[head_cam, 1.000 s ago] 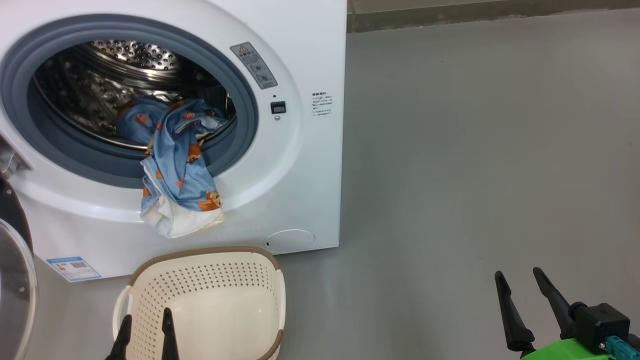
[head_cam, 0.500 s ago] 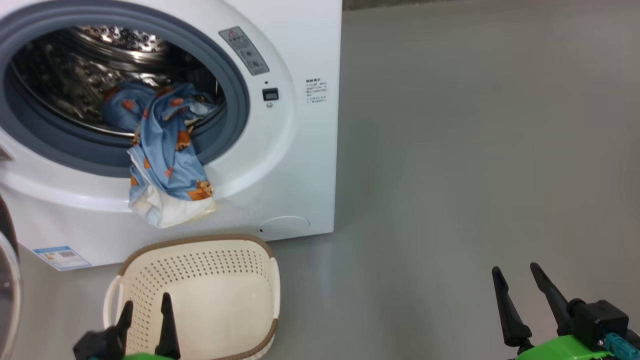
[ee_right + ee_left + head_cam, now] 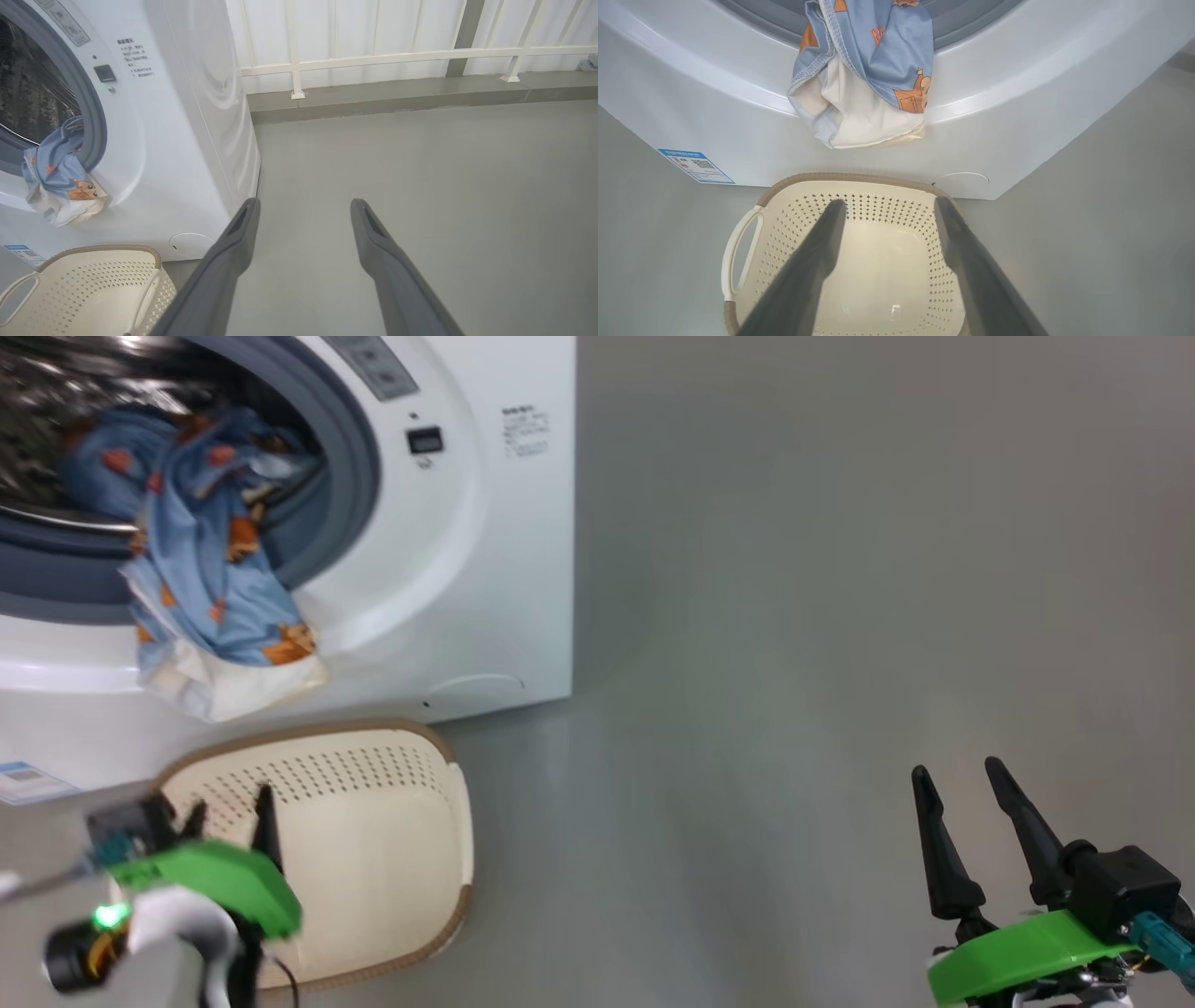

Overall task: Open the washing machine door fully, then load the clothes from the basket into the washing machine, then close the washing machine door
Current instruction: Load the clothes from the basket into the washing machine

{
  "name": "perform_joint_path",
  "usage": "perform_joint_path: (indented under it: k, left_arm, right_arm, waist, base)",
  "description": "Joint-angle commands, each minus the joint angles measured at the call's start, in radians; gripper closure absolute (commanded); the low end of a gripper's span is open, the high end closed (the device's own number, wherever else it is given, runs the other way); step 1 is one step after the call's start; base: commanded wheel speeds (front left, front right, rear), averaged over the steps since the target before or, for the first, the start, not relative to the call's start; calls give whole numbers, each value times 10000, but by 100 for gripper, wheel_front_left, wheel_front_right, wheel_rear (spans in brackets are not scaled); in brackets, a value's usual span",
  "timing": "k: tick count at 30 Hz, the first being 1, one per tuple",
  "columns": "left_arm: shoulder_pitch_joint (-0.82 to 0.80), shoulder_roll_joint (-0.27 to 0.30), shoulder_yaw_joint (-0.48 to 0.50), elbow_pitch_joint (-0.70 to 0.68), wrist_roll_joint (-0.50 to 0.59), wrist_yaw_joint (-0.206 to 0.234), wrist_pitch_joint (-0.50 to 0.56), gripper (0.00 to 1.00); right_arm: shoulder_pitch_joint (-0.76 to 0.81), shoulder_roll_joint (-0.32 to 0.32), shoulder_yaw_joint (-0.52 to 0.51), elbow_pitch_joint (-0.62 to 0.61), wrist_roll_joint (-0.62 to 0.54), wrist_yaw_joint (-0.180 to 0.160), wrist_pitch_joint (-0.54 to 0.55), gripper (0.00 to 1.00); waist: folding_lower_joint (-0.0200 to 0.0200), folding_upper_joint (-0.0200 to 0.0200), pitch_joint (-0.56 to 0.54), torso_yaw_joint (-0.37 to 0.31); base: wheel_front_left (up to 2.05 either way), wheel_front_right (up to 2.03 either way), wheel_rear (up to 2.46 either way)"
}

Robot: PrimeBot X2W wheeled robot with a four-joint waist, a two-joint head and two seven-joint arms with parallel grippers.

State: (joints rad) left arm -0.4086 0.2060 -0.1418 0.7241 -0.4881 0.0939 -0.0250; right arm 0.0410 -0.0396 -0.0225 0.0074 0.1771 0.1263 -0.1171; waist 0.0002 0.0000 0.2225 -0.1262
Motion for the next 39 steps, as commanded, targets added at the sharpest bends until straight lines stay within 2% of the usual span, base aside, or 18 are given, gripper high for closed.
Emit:
perform_joint_path:
  k: [1, 7, 16, 22, 30, 31, 33, 39]
  left_arm:
    - [-656, 436, 428, 105, -150, -72, 53, 0]
    - [-2232, 877, 774, 1367, -634, -413, 702, 0]
    - [-4160, 1740, 777, 2337, -579, -597, 1049, 0]
    - [-5146, 1990, 575, 2754, -416, -608, 1255, 0]
    - [-5896, 2264, 488, 3339, -324, -336, 1402, 0]
    - [-5933, 2275, 493, 3399, -336, -318, 1392, 25]
    - [-5995, 2292, 495, 3481, -332, -232, 1281, 100]
    - [-6072, 2205, 486, 3660, -443, -363, 1081, 100]
  right_arm:
    - [-382, -111, 278, -163, 88, 44, -144, 0]
    - [-782, -109, 428, 77, 365, 44, -499, 0]
    - [-1303, -108, 665, 517, 756, 44, -986, 0]
    - [-1617, -107, 828, 766, 919, 44, -1196, 0]
    - [-1916, -107, 1057, 1126, 1183, 44, -1354, 0]
    - [-1944, -107, 1072, 1163, 1209, 44, -1367, 0]
    - [-1986, -107, 1076, 1217, 1252, 44, -1390, 0]
    - [-2027, -107, 977, 1294, 1263, 44, -1425, 0]
  waist:
    - [-2, 0, 703, -515]
    - [-2, 0, 1566, -949]
    - [-2, 0, 2639, -1281]
    - [-2, 0, 3081, -1369]
    - [-2, 0, 3381, -1520]
    - [-2, 0, 3397, -1534]
    - [-2, 0, 3417, -1542]
    - [-2, 0, 3388, -1437]
  base:
    - [0, 0, 0]
    - [0, 0, 0]
    - [0, 0, 0]
    - [0, 0, 0]
    - [0, 0, 0]
    - [0, 0, 0]
    - [0, 0, 0]
    - [0, 0, 0]
